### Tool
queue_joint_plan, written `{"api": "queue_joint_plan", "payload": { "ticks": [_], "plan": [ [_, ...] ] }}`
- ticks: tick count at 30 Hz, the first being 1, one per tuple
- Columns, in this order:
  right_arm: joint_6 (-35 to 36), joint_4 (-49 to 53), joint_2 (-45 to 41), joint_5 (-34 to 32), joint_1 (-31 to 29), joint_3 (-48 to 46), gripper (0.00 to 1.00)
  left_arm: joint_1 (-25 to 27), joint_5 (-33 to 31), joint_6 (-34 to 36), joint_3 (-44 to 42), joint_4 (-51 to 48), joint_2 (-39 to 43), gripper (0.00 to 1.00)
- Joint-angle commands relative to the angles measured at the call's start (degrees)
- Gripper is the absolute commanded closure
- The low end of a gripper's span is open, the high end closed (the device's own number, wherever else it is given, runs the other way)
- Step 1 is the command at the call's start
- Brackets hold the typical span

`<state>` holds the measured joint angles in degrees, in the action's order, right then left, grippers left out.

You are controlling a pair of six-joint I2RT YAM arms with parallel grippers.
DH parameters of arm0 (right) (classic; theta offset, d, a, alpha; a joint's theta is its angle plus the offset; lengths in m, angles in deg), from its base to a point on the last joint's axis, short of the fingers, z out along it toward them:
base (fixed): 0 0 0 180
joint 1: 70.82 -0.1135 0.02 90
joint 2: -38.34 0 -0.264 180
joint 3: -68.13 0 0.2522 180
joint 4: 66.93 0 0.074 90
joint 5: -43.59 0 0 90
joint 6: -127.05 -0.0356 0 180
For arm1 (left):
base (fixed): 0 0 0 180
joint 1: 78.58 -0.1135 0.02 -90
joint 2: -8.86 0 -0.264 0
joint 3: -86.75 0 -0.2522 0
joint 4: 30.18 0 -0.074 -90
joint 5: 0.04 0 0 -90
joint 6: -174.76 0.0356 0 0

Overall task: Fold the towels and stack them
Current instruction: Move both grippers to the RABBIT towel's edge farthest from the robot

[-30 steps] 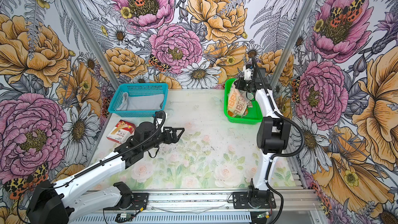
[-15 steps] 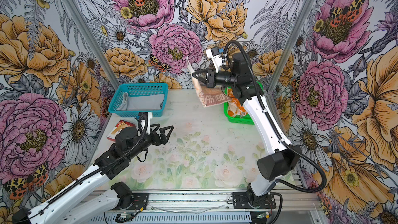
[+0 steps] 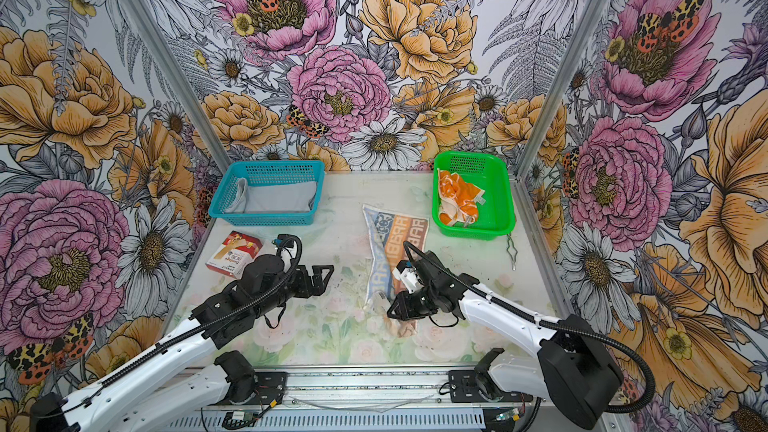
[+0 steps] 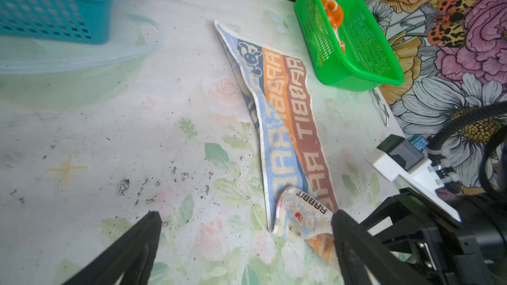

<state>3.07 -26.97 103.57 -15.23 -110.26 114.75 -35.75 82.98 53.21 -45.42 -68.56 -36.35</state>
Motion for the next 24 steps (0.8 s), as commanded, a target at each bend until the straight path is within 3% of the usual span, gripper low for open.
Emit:
{"api": "queue_joint_plan", "payload": {
  "ticks": [1,2,3,4,9,14,17,21,24],
  "plan": [
    [-8.06,-2.63,-12.74,-11.24,-3.02,-2.83,0.52,3.98,-0.94,-4.92,-1.53,-1.96,-1.61,0.02],
    [-9.44,-1.80,-16.71,-13.64,-3.48,-3.93,0.45,4.89,-0.33,-5.56,-1.54,-1.81,-3.17,0.03],
    [-10.67,-0.20,-21.12,-16.64,-3.87,-5.07,0.04,6.01,0.87,-6.10,-1.31,-1.77,-5.50,0.06],
    [-11.51,1.63,-25.08,-19.40,-4.15,-6.23,0.01,6.79,2.32,-6.79,-1.11,-1.91,-8.04,0.09],
    [-14.52,1.68,-32.87,-24.63,-3.97,-14.23,0.01,7.07,10.06,-8.35,-2.20,3.77,-16.11,0.25],
    [-9.12,0.51,-30.18,-34.70,-2.68,-10.62,0.01,5.03,5.98,-2.69,5.22,3.71,-22.51,0.27],
    [-1.35,-4.38,-23.74,-36.03,1.94,-4.35,0.01,-0.26,5.47,1.66,12.78,4.09,-31.07,0.27],
    [5.48,-13.09,-9.15,-27.48,11.73,1.72,0.02,-6.64,4.48,6.76,24.10,5.85,-43.31,0.28],
    [5.64,-14.06,3.54,-25.94,14.61,10.22,0.17,-10.81,5.21,9.58,36.04,4.97,-54.31,0.32]
  ]
}}
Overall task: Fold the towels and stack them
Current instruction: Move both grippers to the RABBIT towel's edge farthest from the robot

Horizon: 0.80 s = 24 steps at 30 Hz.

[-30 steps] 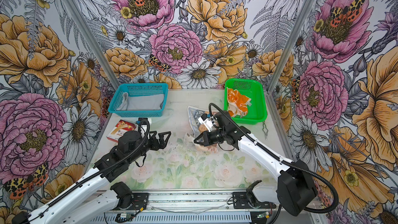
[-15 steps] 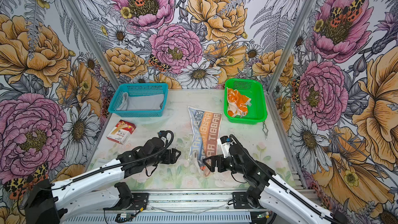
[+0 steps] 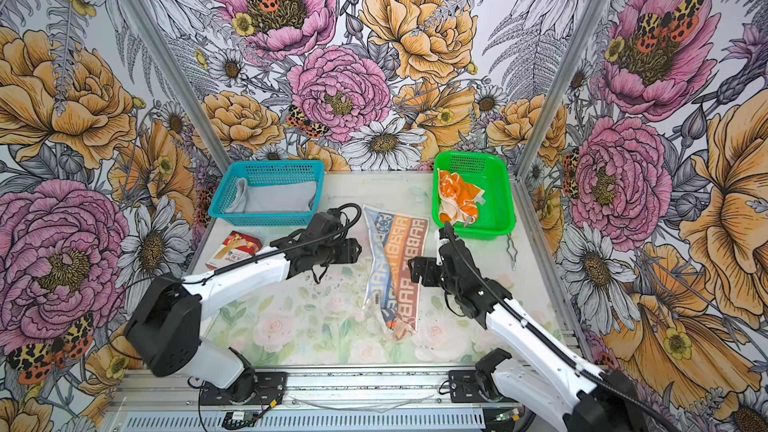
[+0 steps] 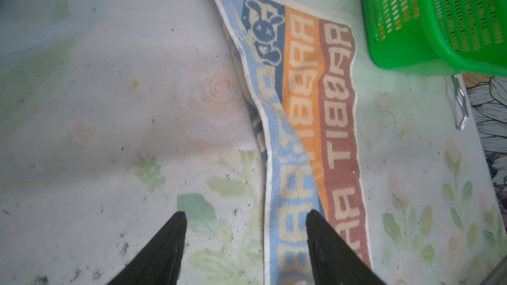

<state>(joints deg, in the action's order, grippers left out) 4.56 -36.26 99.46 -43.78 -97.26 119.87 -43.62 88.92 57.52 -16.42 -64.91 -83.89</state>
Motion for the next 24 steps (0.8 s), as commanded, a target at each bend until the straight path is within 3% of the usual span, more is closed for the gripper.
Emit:
{"api": "queue_joint_plan", "payload": {
  "ticks": [1,5,11,18,24],
  "plan": [
    [3.99,-4.70,11.47,3.17,1.76,8.11,0.22,-4.32,-0.89,6.30,11.60,0.38,-10.65,0.35],
    [0.51,-5.90,21.59,1.84,1.14,14.51,0.35,-8.15,1.57,7.46,27.83,-3.30,-25.87,0.43],
    [0.30,-5.93,35.36,-2.25,0.46,24.69,0.38,-10.52,2.52,9.40,46.94,-10.02,-41.15,0.46],
    [-0.13,-5.48,48.32,-7.84,2.42,34.13,0.42,-10.81,4.63,9.59,55.14,-12.16,-46.28,0.48],
    [-0.11,-5.50,51.00,-9.64,4.83,36.62,0.43,-10.16,7.91,8.79,56.81,-12.39,-47.68,0.50]
  ]
}}
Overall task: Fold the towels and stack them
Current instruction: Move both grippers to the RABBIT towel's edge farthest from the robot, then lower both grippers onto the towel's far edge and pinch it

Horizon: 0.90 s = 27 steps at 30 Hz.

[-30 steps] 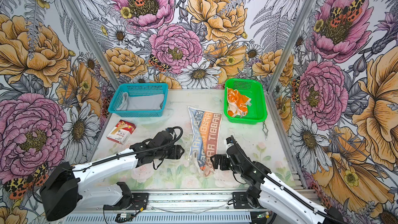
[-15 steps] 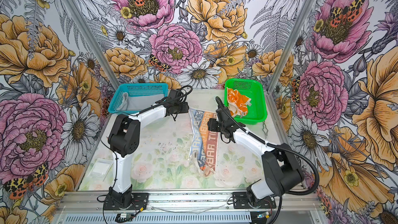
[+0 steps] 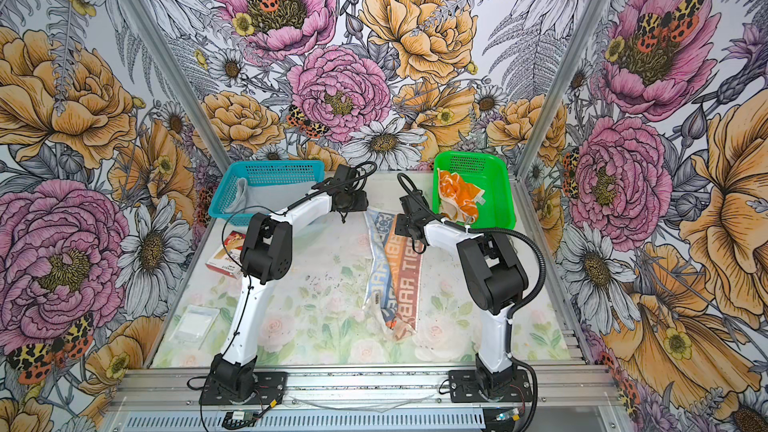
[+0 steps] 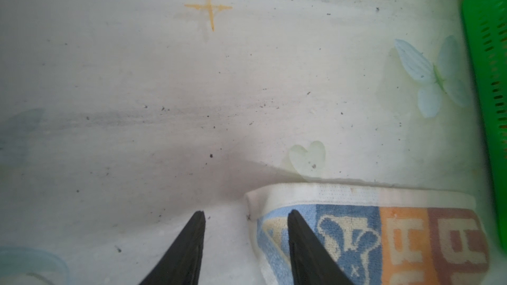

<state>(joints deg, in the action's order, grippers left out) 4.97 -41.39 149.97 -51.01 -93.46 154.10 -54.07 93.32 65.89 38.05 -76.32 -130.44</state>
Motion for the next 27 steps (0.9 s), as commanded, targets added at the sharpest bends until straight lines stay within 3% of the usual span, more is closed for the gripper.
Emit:
{"api": "queue_joint_plan", "payload": {
  "ticks": [1,6,10,12,19,21,23,27],
  "plan": [
    [-0.53,-0.39,0.59,-2.17,1.32,2.56,0.43,0.19,4.29,-0.17,2.73,-1.03,-1.62,0.53],
    [-0.14,0.10,0.03,-2.13,2.29,2.13,0.43,0.35,4.18,-0.46,4.19,-1.11,-2.83,0.60],
    [0.17,0.36,-0.62,-1.82,2.56,1.81,0.43,0.19,5.01,-0.56,5.63,-2.51,-3.70,0.83],
    [0.48,0.34,-0.96,-1.65,2.58,1.75,0.43,0.27,4.11,-0.24,4.68,-2.52,-2.94,0.99],
    [1.30,0.53,-0.17,-1.82,3.03,2.74,0.42,0.24,-4.44,1.71,-1.60,-2.16,3.19,1.00],
    [1.46,0.58,0.01,-1.65,3.03,2.86,0.42,0.18,-4.25,2.28,-1.87,-2.25,3.21,0.57],
    [1.26,0.86,-0.31,-2.49,3.11,2.66,0.42,-0.44,-1.84,1.46,-1.31,-2.17,2.31,0.48],
    [0.29,0.95,-1.14,-3.73,4.36,0.73,0.42,-0.72,1.84,-0.15,-0.92,-0.29,1.16,0.48]
  ]
}}
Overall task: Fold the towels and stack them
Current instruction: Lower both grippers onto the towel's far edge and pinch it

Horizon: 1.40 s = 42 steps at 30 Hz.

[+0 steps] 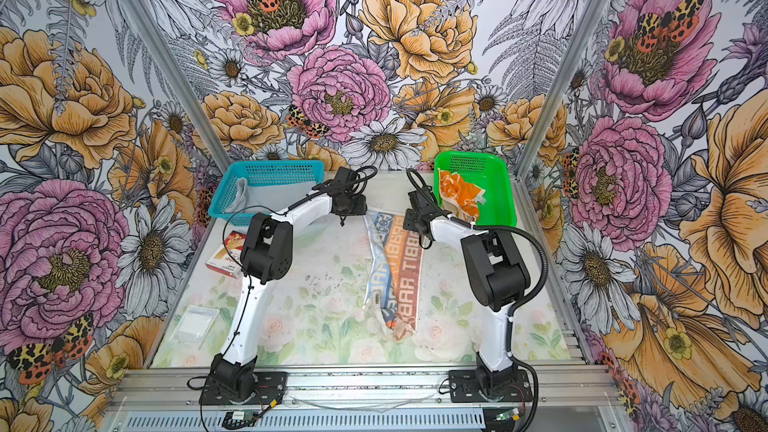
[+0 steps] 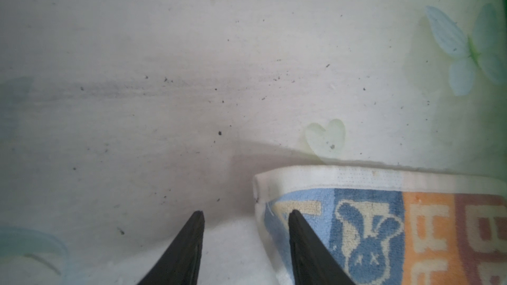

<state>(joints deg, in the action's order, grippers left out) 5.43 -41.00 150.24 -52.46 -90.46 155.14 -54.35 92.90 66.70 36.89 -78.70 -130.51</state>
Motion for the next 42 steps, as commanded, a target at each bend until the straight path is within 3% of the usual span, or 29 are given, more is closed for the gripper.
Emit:
{"api": "queue_joint_plan", "payload": {
  "ticks": [1,6,10,12,15,16,19,21,24,35,42],
  "plan": [
    [-0.12,0.54,-1.34,-2.06,1.65,-0.51,0.42,-0.41,2.89,-1.11,0.67,2.31,0.94,0.48],
    [0.06,0.84,-1.72,-2.45,2.58,-1.15,0.41,-0.41,7.24,-3.05,4.68,2.59,-2.05,0.47],
    [0.41,1.11,-1.61,-3.25,2.68,-1.12,0.41,-0.28,9.09,-4.52,6.67,2.48,-3.80,0.56],
    [0.53,1.89,-0.18,-3.07,2.68,-0.09,0.41,-0.28,9.11,-4.66,6.52,2.54,-3.83,0.66],
    [0.00,2.62,2.23,-2.52,2.68,1.74,0.40,-0.32,8.60,-4.33,5.46,2.59,-3.10,0.96],
    [-0.33,2.64,2.64,-2.69,2.66,2.04,0.40,-0.42,8.14,-4.20,4.91,2.60,-2.68,1.00],
    [-0.54,2.52,3.74,-3.77,2.67,2.78,0.40,-0.58,6.75,-3.50,2.80,2.57,-0.83,1.00],
    [-0.46,2.60,4.78,-4.19,2.76,3.71,0.40,-0.54,5.29,-2.78,1.13,2.63,0.42,0.66],
    [-1.03,2.60,6.57,-4.13,2.90,5.16,0.40,-0.82,4.27,-2.29,-1.39,4.09,1.87,0.56],
    [-3.04,2.27,11.69,-3.14,3.76,10.38,0.40,-2.40,4.22,-2.56,-7.14,6.72,4.95,0.53],
    [-2.33,2.50,11.78,-2.11,4.41,10.86,0.50,-3.58,13.47,-2.87,-6.28,8.32,2.84,0.51]
  ]
}}
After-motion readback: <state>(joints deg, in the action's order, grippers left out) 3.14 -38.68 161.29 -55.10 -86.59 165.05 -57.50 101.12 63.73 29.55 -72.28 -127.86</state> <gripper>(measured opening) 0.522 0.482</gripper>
